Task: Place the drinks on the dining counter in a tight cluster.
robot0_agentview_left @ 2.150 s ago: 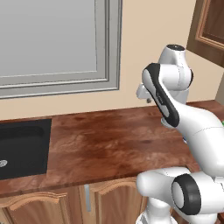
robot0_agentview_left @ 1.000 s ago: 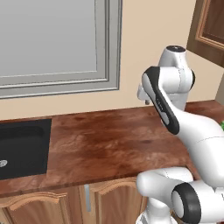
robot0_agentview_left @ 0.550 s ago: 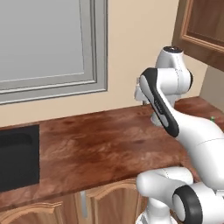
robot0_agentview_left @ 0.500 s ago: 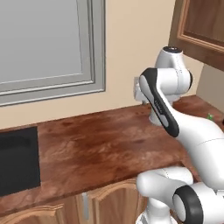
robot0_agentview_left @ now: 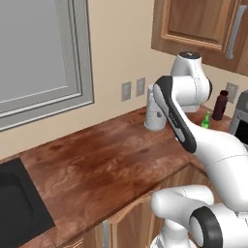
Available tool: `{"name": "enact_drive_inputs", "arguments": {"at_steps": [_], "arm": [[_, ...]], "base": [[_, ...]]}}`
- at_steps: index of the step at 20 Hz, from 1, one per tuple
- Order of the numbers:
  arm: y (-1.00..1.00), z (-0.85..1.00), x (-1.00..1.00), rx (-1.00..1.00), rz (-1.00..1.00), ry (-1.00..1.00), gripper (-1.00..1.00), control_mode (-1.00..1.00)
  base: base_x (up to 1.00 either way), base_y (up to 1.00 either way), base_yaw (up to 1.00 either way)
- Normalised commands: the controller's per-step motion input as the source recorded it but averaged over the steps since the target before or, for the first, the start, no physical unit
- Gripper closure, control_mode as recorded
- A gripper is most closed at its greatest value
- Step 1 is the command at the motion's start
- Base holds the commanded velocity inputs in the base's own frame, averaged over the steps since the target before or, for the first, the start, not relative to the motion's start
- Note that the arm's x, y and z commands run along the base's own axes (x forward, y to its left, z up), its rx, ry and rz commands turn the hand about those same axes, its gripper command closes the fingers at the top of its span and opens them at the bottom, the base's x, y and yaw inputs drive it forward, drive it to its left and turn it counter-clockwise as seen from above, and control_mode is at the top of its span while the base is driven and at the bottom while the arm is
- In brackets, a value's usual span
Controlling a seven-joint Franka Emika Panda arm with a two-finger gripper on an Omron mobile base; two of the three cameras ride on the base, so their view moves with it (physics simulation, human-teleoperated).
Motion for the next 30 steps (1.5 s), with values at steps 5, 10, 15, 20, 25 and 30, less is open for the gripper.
{"name": "enact_drive_inputs", "arguments": {"at_steps": [5,10,15,20,25,30], "arm": [[0.00,0.00,0.00,0.00,0.00,0.00,-1.00,1.00],[0.00,0.00,0.00,0.00,0.00,0.00,-1.00,1.00],[0.00,0.00,0.00,0.00,0.00,0.00,-1.00,1.00],[0.00,0.00,0.00,0.00,0.00,0.00,-1.00,1.00],[0.00,0.00,0.00,0.00,0.00,0.00,-1.00,1.00],[0.00,0.00,0.00,0.00,0.00,0.00,-1.00,1.00]], "base": [[0.00,0.01,-0.32],[0.22,0.02,-0.36],[0.20,0.16,-0.47],[0.09,0.26,-0.57],[0.16,0.55,-0.53],[0.46,0.85,-0.10]]}}
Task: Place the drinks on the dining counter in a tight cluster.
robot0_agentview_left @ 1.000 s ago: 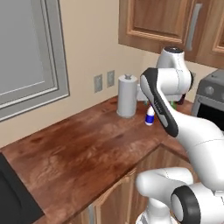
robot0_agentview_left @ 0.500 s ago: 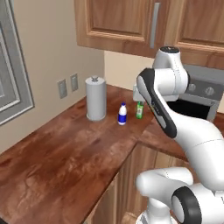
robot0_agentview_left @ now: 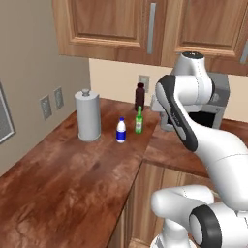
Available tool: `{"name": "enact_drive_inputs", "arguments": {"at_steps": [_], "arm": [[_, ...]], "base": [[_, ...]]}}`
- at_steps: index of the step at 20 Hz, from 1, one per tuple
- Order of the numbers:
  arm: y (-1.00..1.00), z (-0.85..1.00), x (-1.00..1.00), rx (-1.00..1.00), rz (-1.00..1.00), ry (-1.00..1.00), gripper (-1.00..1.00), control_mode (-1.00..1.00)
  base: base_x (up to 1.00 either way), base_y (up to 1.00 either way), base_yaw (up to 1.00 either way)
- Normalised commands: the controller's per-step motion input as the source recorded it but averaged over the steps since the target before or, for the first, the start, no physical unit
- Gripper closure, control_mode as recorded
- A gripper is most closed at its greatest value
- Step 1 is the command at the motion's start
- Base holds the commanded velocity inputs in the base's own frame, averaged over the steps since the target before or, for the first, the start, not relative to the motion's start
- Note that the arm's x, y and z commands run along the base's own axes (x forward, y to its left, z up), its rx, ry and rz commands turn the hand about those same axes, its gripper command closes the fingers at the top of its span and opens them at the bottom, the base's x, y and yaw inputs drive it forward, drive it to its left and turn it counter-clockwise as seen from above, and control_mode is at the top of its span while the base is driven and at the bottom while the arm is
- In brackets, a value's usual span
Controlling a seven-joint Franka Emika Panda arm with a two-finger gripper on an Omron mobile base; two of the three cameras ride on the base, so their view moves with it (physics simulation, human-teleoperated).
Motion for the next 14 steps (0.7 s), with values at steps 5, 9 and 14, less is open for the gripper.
{"name": "enact_drive_inputs", "arguments": {"at_steps": [5,9,14], "arm": [[0.00,0.00,0.00,0.00,0.00,0.00,-1.00,1.00],[0.00,0.00,0.00,0.00,0.00,0.00,-1.00,1.00],[0.00,0.00,0.00,0.00,0.00,0.00,-1.00,1.00]], "base": [[0.87,0.48,0.20],[1.00,0.42,0.41],[1.00,0.18,0.56]]}}
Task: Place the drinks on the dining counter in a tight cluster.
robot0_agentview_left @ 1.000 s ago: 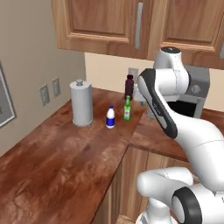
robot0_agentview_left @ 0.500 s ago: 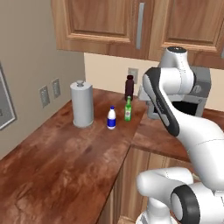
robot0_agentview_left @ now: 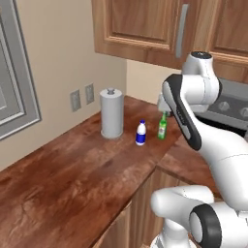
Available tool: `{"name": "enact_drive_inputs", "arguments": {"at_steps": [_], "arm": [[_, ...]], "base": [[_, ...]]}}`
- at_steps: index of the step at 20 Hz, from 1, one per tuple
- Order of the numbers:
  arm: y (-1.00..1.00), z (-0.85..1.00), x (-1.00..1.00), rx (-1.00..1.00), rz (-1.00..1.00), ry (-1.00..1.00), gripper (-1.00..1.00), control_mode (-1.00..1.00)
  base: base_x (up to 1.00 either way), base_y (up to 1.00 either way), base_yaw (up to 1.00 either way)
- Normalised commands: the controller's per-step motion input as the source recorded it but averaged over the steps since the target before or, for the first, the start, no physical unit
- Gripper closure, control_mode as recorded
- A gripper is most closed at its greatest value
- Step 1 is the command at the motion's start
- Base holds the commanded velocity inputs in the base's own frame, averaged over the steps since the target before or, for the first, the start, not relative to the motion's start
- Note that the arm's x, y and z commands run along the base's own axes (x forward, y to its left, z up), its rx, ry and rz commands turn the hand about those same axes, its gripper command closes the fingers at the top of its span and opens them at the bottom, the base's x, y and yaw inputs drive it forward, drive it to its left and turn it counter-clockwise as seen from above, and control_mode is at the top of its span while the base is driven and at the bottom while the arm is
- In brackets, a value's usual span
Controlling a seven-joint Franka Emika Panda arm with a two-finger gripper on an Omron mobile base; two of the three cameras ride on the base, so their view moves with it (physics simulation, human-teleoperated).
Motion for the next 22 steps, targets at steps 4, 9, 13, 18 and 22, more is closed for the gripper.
{"name": "enact_drive_inputs", "arguments": {"at_steps": [4,9,13,18,22], "arm": [[0.00,0.00,0.00,0.00,0.00,0.00,-1.00,1.00],[0.00,0.00,0.00,0.00,0.00,0.00,-1.00,1.00],[0.00,0.00,0.00,0.00,0.00,0.00,-1.00,-1.00],[0.00,0.00,0.32,0.00,0.00,0.02,-1.00,-1.00],[0.00,0.00,0.86,0.00,0.05,0.09,-1.00,-1.00]], "base": [[0.95,0.12,0.43],[0.15,0.01,0.07],[0.00,0.00,0.00],[0.00,0.00,0.00],[0.00,0.00,0.00]]}}
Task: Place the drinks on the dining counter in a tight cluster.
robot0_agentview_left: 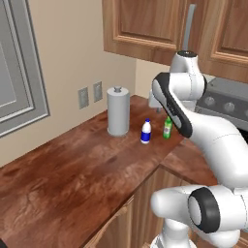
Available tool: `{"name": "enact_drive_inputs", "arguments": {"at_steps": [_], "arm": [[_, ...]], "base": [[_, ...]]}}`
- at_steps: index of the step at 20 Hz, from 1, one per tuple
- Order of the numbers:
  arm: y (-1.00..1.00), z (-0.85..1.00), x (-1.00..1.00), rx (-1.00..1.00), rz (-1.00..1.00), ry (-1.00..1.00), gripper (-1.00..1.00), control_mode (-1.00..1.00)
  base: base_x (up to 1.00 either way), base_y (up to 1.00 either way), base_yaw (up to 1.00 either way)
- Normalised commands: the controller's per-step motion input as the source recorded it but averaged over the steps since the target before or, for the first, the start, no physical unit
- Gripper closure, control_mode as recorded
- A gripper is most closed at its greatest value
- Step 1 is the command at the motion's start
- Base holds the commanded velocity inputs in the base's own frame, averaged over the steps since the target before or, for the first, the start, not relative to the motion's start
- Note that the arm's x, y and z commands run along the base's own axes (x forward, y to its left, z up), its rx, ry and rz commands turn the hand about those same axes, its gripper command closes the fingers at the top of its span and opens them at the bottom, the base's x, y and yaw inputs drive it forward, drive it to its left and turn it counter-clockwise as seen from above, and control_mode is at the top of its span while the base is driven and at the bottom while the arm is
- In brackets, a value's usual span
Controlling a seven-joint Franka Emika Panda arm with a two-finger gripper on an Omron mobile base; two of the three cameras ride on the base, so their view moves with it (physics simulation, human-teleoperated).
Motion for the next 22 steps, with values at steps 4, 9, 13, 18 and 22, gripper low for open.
{"name": "enact_drive_inputs", "arguments": {"at_steps": [4,9,13,18,22], "arm": [[-0.04,-0.02,0.79,0.00,0.07,0.13,-1.00,-1.00],[0.00,-0.40,0.41,0.00,0.00,0.01,-1.00,-1.00],[0.00,-0.86,0.48,0.00,0.00,0.02,-1.00,-1.00],[0.00,-0.52,0.32,0.01,0.00,0.09,-1.00,-1.00],[-0.05,-0.16,0.26,0.00,0.00,0.01,-1.00,-1.00]], "base": [[0.00,0.00,0.00],[0.00,0.00,0.00],[0.00,0.00,0.00],[0.00,0.00,0.00],[0.00,0.00,0.00]]}}
